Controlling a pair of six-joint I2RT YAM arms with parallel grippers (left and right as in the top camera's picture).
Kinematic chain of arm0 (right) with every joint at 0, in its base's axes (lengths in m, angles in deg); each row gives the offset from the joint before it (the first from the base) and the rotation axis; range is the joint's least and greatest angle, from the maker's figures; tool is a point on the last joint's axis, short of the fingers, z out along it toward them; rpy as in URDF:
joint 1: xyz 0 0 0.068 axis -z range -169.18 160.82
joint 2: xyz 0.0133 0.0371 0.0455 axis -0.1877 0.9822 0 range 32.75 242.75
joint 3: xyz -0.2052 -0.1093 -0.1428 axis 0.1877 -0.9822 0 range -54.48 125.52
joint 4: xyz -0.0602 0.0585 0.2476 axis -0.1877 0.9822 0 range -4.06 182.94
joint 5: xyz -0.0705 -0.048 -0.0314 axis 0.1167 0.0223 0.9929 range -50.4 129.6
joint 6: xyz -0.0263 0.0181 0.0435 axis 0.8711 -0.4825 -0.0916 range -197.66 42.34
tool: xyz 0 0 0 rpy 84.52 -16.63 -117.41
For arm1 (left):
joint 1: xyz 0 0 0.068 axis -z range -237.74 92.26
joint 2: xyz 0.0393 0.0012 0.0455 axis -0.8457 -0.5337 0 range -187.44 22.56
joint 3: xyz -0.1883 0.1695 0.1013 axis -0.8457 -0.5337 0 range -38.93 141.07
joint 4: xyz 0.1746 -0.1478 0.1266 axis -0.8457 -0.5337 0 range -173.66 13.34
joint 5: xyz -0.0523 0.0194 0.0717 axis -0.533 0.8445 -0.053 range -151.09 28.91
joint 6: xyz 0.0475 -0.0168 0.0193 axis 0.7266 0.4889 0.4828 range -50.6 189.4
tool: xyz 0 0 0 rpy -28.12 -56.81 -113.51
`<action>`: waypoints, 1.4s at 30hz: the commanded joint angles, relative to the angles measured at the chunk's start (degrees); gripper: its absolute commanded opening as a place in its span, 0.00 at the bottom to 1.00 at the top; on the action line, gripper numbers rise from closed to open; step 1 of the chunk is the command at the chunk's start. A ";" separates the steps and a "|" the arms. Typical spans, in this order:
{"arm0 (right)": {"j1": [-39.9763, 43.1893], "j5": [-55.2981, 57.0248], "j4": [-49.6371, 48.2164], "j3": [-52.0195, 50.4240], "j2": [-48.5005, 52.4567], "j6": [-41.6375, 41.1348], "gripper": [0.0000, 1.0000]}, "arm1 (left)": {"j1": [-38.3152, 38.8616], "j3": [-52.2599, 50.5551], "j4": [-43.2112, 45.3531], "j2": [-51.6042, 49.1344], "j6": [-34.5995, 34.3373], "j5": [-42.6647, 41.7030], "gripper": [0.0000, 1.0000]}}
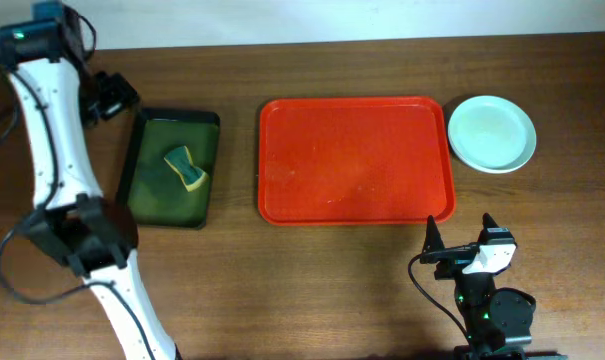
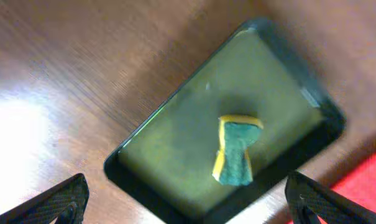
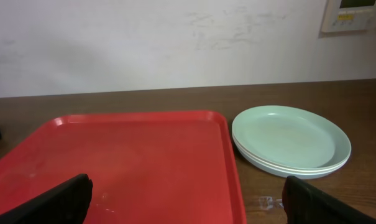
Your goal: Clean dirty plates on tray and stack at the side
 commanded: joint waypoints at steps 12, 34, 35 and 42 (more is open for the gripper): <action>-0.37 0.83 0.20 -0.50 -0.48 -0.59 0.98 | 14.01 -13.05 5.86 52.81 10.10 2.47 0.99; -0.37 0.83 0.20 -0.50 -0.48 -0.59 0.98 | 12.22 -135.23 95.62 132.04 11.28 0.55 0.99; -0.37 0.83 0.20 -0.50 -0.48 -0.59 0.98 | 12.22 -137.65 98.88 132.96 11.28 0.55 0.99; -0.37 0.83 0.20 -0.50 -0.48 -0.59 0.98 | 12.17 -149.20 107.67 133.61 11.28 2.03 0.99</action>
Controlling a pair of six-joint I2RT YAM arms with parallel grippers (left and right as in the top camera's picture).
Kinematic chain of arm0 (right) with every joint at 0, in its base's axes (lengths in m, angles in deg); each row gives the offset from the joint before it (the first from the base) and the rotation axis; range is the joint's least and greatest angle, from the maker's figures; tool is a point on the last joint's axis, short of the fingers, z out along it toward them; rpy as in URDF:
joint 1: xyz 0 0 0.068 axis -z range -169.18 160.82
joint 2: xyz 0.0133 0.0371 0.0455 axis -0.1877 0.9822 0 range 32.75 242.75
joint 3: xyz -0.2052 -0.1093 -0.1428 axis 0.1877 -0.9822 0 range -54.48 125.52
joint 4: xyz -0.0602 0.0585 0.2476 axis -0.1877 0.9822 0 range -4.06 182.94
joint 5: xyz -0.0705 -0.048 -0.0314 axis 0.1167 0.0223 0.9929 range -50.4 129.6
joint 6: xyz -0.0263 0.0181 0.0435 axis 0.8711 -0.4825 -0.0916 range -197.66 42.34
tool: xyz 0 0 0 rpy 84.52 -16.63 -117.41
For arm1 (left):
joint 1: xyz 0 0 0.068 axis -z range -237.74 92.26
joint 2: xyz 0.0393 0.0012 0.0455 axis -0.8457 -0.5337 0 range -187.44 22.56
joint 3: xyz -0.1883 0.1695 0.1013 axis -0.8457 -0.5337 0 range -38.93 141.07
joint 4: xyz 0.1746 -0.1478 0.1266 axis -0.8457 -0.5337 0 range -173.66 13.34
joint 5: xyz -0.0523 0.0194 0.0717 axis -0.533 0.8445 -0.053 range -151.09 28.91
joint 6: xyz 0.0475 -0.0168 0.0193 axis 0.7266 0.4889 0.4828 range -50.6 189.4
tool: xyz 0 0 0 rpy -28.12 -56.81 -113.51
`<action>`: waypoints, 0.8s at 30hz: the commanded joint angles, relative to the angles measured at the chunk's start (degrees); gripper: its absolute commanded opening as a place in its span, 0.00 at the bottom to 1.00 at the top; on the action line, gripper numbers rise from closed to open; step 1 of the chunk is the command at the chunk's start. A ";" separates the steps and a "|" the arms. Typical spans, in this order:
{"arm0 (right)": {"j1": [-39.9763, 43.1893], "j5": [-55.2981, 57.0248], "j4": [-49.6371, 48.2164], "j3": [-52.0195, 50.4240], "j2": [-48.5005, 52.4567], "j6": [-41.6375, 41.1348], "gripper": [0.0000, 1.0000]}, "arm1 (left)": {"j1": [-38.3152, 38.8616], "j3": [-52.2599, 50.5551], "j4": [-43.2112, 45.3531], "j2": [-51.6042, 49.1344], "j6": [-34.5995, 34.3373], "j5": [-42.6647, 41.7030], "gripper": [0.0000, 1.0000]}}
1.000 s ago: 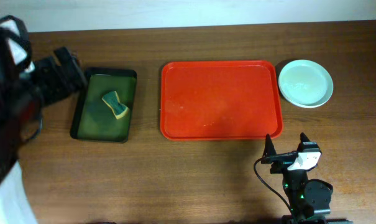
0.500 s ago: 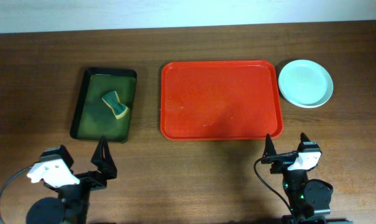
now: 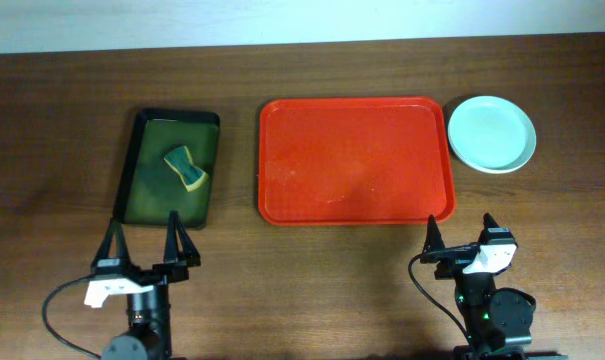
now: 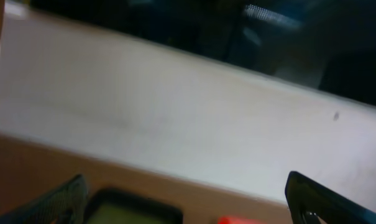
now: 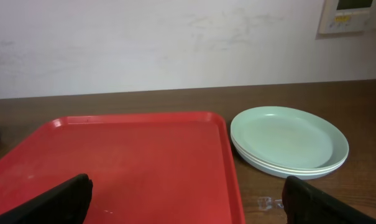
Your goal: Clean dirty plates on tray and stack at the side
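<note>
The red tray (image 3: 354, 160) lies bare in the table's middle, also filling the right wrist view as the red tray (image 5: 113, 162). Pale green plates (image 3: 492, 133) sit stacked to its right, seen too as stacked plates (image 5: 290, 140). A yellow-green sponge (image 3: 185, 168) rests in the dark basin (image 3: 142, 200) on the left. My left gripper (image 3: 146, 241) stands open near the table's front left, short of the basin, holding nothing. My right gripper (image 3: 462, 232) stands open at the front right, below the tray's corner, with nothing between its fingers.
The left wrist view is blurred: a pale wall, the basin's far rim (image 4: 132, 208) and a sliver of red tray (image 4: 237, 219). A few small white specks lie on the tray's surface (image 3: 327, 197). Brown wooden table (image 3: 312, 290) runs along the front.
My left arm has moved from up above the basin's far left down to the table's front left, its gripper still open. The right arm, sponge and plates have not moved.
</note>
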 commanded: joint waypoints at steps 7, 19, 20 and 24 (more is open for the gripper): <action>-0.37 0.48 0.17 -0.50 -0.37 -0.59 0.98 | -0.24 -1.66 -17.22 0.42 2.93 7.08 0.99; -0.37 0.48 0.17 -0.50 -0.37 -0.61 0.98 | -0.24 -1.62 -18.08 0.42 17.84 1.46 0.99; -0.37 0.48 0.17 -0.50 -0.37 -0.61 0.98 | -0.24 -1.62 -18.08 0.42 17.84 1.46 0.99; -0.37 0.48 0.17 -0.50 -0.37 -0.61 0.98 | -0.24 -1.62 -18.05 0.42 17.84 1.62 0.99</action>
